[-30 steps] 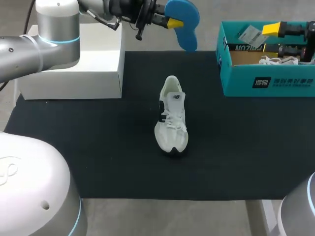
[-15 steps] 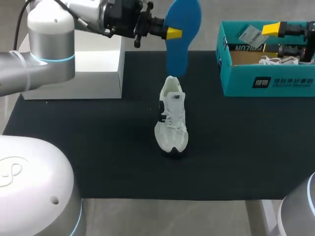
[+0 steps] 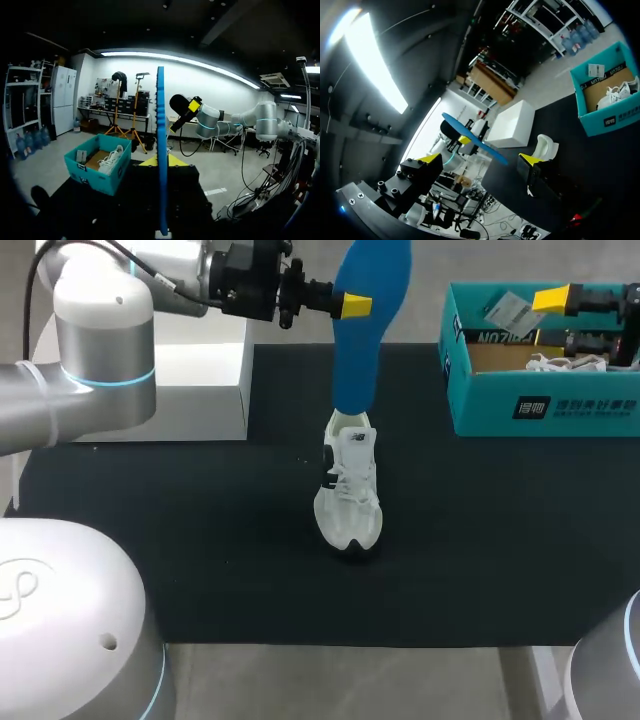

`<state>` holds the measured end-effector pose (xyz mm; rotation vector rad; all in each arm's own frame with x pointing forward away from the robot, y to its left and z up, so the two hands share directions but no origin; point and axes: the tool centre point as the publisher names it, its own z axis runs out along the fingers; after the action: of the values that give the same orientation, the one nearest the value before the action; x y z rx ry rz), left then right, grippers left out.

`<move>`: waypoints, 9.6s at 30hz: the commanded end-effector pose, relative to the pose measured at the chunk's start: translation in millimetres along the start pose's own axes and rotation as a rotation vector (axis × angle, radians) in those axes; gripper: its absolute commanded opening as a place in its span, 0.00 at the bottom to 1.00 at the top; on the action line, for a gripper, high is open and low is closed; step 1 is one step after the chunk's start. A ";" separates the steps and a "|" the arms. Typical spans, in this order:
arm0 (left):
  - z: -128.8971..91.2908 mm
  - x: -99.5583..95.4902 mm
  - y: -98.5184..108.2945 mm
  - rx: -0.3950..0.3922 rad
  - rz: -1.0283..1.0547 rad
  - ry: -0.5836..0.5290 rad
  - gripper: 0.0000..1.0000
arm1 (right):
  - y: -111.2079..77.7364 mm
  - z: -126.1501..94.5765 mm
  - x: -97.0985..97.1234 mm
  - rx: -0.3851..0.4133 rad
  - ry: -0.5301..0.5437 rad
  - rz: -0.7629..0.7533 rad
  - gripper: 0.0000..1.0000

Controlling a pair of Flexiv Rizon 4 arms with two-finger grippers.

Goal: Take the shoe out of the shoebox, open the shoe tongue, remove and reinsert the insole, then place the shoe into the shoebox

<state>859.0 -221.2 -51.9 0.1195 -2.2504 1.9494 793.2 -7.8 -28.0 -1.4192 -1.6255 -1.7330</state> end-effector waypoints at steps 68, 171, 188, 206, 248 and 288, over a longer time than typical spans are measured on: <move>23.7 -6.9 11.5 0.179 -1.321 0.114 0.00 | 23.9 39.5 40.3 0.163 -0.585 0.148 1.00; 31.7 -29.7 22.8 0.222 -1.424 0.102 0.00 | -6.5 162.0 68.1 0.595 -1.198 0.090 1.00; 31.7 -29.7 22.8 0.222 -1.424 0.102 0.00 | -7.4 127.9 50.9 0.372 -0.934 0.104 1.00; 31.7 -29.7 22.8 0.222 -1.424 0.102 0.00 | -2.0 93.1 22.2 0.377 -0.429 0.220 1.00; 31.7 -29.7 22.8 0.222 -1.424 0.102 0.00 | -10.8 65.7 -26.1 0.190 0.140 0.279 1.00; 29.7 -27.6 15.7 0.266 -0.451 -0.038 0.00 | 0.6 70.8 -37.9 0.215 0.111 0.291 1.00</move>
<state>884.5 -250.8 -77.0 1.0227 -1.3671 1.5156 837.2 40.4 -71.6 -1.3527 -1.4185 -1.4043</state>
